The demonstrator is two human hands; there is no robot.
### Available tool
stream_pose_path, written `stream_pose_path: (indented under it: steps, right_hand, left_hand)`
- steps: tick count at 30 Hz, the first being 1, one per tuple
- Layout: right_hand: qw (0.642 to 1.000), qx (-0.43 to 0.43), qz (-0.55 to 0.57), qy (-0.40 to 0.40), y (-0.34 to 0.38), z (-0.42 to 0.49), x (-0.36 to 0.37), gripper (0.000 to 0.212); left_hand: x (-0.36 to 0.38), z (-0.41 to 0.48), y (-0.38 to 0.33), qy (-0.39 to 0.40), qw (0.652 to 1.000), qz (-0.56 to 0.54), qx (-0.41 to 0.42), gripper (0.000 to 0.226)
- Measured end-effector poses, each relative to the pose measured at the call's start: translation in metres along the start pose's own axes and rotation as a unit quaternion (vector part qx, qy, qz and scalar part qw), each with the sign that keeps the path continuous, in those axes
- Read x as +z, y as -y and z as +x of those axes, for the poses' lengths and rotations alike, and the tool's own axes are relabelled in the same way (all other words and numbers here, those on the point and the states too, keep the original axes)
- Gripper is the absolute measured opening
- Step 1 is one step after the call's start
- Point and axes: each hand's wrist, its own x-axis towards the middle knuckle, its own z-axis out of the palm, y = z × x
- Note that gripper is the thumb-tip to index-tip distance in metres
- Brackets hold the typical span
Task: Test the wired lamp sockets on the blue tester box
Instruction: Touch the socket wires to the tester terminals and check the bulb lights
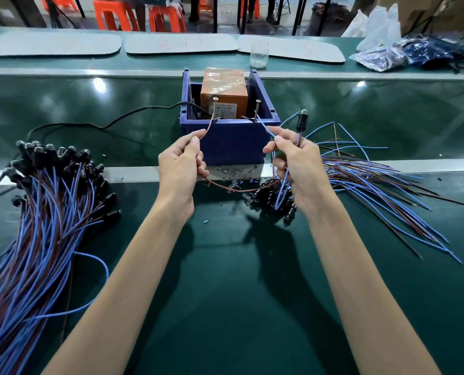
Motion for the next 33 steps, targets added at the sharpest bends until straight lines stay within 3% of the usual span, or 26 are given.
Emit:
stream_pose_path:
  steps: [33]
  right_hand:
    - [1.0,0.009,0.015,-0.015,0.0028,-0.0007,-0.0017,0.034]
  left_hand:
    - [0.0006,-0.0037,0.0004,-0.012,1.0,-0.007,0.004,0.029]
